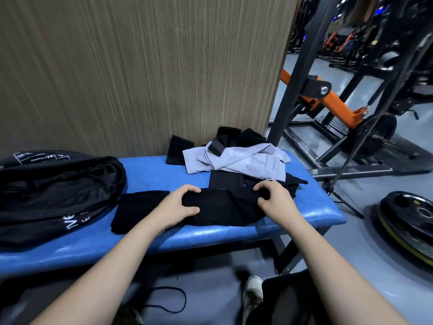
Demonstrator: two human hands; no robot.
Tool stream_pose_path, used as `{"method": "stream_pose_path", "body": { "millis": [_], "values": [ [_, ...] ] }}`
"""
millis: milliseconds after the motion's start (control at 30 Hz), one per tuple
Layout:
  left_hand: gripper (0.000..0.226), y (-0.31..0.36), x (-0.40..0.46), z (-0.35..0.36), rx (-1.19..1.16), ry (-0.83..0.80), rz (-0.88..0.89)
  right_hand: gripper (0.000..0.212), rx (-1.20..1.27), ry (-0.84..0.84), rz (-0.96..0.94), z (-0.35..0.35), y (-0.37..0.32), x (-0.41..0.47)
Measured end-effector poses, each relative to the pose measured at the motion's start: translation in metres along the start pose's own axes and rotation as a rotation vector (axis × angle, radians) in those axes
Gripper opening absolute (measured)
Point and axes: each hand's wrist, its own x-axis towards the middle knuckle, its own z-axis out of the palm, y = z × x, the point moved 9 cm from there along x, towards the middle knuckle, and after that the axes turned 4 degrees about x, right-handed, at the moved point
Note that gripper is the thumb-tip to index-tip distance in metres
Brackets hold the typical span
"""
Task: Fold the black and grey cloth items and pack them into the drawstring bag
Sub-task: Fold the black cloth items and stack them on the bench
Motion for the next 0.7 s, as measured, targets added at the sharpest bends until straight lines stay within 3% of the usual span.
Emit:
{"method": "stream_pose_path", "body": {
  "millis": [200,467,700],
  "values": [
    [0.031,0.001,-0.001,0.008,0.003,0.042,0.025,0.033,0.314,0.010,-0.069,0.007,-0.033,-0.004],
    [0.050,-0.004,0.004,0.015,0.053,0.007,0.018,0.037,0.246,-0.170,-0.221,0.074,-0.086,-0.007],
    [0.062,-0.009,-0.001,0.011,-0.060,-0.010,-0.040,0.043,0.265,-0.356,-0.195,0.110,-0.103,-0.013]
  ]
}}
